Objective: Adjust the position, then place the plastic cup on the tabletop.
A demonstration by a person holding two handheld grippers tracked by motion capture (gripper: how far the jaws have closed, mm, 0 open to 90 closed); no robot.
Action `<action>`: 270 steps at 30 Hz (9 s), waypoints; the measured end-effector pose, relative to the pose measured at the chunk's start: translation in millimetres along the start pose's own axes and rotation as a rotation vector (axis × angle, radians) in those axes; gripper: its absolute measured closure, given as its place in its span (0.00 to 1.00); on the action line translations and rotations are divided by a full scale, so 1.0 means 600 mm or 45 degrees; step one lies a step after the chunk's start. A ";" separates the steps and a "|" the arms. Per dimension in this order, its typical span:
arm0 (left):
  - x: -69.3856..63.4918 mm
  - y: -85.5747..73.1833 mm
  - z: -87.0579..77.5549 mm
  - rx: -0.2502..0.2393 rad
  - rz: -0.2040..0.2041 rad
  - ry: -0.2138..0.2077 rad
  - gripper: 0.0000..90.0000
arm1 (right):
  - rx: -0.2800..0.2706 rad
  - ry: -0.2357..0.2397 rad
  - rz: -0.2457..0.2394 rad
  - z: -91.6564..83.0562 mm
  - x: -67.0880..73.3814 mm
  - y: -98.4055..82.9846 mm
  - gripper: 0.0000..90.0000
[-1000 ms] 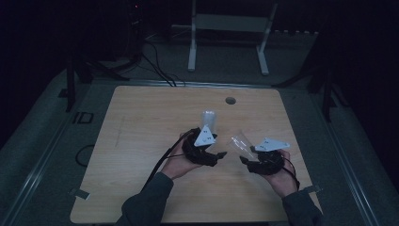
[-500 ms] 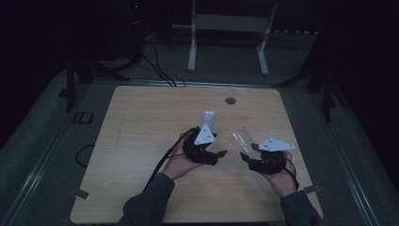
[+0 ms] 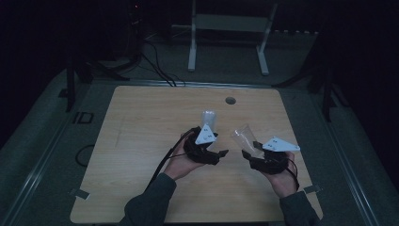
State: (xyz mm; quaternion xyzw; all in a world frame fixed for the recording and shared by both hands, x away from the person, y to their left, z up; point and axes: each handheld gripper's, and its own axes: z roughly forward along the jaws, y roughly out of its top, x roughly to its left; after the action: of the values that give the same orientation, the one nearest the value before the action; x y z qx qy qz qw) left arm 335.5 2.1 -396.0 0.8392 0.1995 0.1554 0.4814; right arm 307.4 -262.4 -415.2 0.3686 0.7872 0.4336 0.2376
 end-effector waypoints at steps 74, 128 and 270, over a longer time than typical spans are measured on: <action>0.010 0.050 0.015 -0.221 -0.406 -0.241 0.20 | -0.326 0.024 0.027 -0.024 0.016 0.018 0.46; -0.012 0.072 0.035 -0.389 -0.501 -0.227 0.33 | -0.284 0.093 0.007 -0.009 0.027 0.023 0.41; -0.045 0.031 0.061 -0.304 -0.264 0.119 0.33 | -0.136 -0.029 0.167 -0.021 -0.009 -0.058 0.30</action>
State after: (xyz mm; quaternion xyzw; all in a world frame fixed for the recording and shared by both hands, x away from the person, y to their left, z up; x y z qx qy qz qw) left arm 331.9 -46.6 -399.3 0.7429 0.2874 0.1663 0.5812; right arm 289.0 -285.4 -438.1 0.4112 0.7342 0.4855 0.2370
